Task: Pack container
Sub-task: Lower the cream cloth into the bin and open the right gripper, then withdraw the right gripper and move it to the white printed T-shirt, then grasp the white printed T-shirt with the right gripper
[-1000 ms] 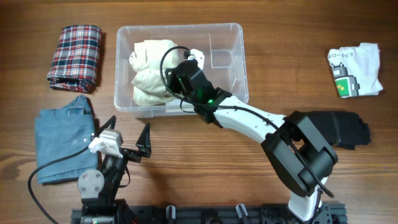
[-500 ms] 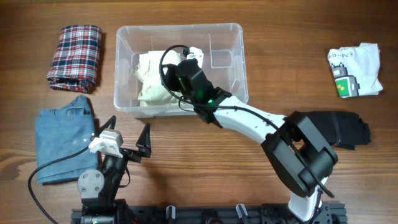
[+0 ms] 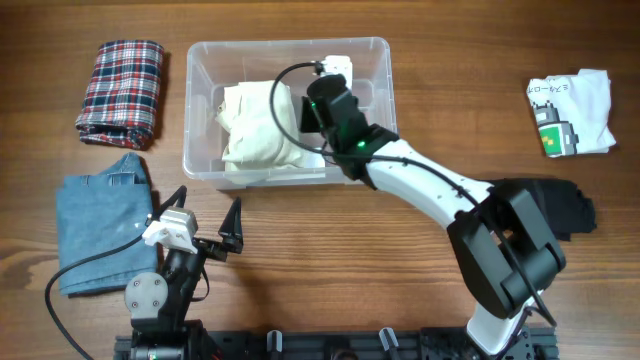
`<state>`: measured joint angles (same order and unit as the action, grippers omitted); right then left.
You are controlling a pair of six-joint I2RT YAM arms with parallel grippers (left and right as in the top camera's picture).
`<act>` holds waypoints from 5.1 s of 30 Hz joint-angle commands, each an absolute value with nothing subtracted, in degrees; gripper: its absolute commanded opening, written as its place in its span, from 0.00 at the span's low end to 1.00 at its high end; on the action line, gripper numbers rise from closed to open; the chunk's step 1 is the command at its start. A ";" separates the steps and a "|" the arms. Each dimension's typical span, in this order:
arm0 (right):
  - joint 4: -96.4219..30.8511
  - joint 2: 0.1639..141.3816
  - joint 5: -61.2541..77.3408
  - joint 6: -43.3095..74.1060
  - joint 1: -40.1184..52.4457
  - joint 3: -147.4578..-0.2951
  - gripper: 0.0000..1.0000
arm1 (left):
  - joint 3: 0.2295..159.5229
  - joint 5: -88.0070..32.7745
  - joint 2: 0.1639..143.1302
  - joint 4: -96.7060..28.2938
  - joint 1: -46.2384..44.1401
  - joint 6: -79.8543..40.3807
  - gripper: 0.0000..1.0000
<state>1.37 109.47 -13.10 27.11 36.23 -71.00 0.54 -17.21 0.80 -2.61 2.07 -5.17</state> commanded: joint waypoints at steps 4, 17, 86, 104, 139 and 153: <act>-2.09 108.53 -7.38 20.12 36.67 -72.34 0.04 | 0.32 -16.88 0.38 -2.83 2.52 -4.49 1.00; -37.63 108.53 -0.45 10.48 33.78 -100.84 0.04 | 0.32 -16.88 0.38 -2.83 2.52 -4.49 1.00; -47.27 96.62 -16.97 -11.09 14.20 -106.17 0.80 | 0.32 -16.88 0.38 -2.83 2.52 -4.49 1.00; -45.08 121.08 -23.51 -29.54 -9.80 -104.88 0.98 | 0.32 -16.88 0.38 -2.83 2.52 -4.49 1.00; -30.24 127.52 -31.46 -28.14 -14.00 -85.12 1.00 | 0.32 -16.88 0.38 -2.83 2.52 -4.49 1.00; -30.06 127.52 -20.32 -28.40 -19.99 -84.66 0.98 | 0.32 -16.88 0.38 -2.83 2.52 -4.49 1.00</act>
<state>-28.53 124.36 -25.93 -28.16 -17.93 -87.35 0.54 -17.21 0.80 -2.61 2.07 -5.17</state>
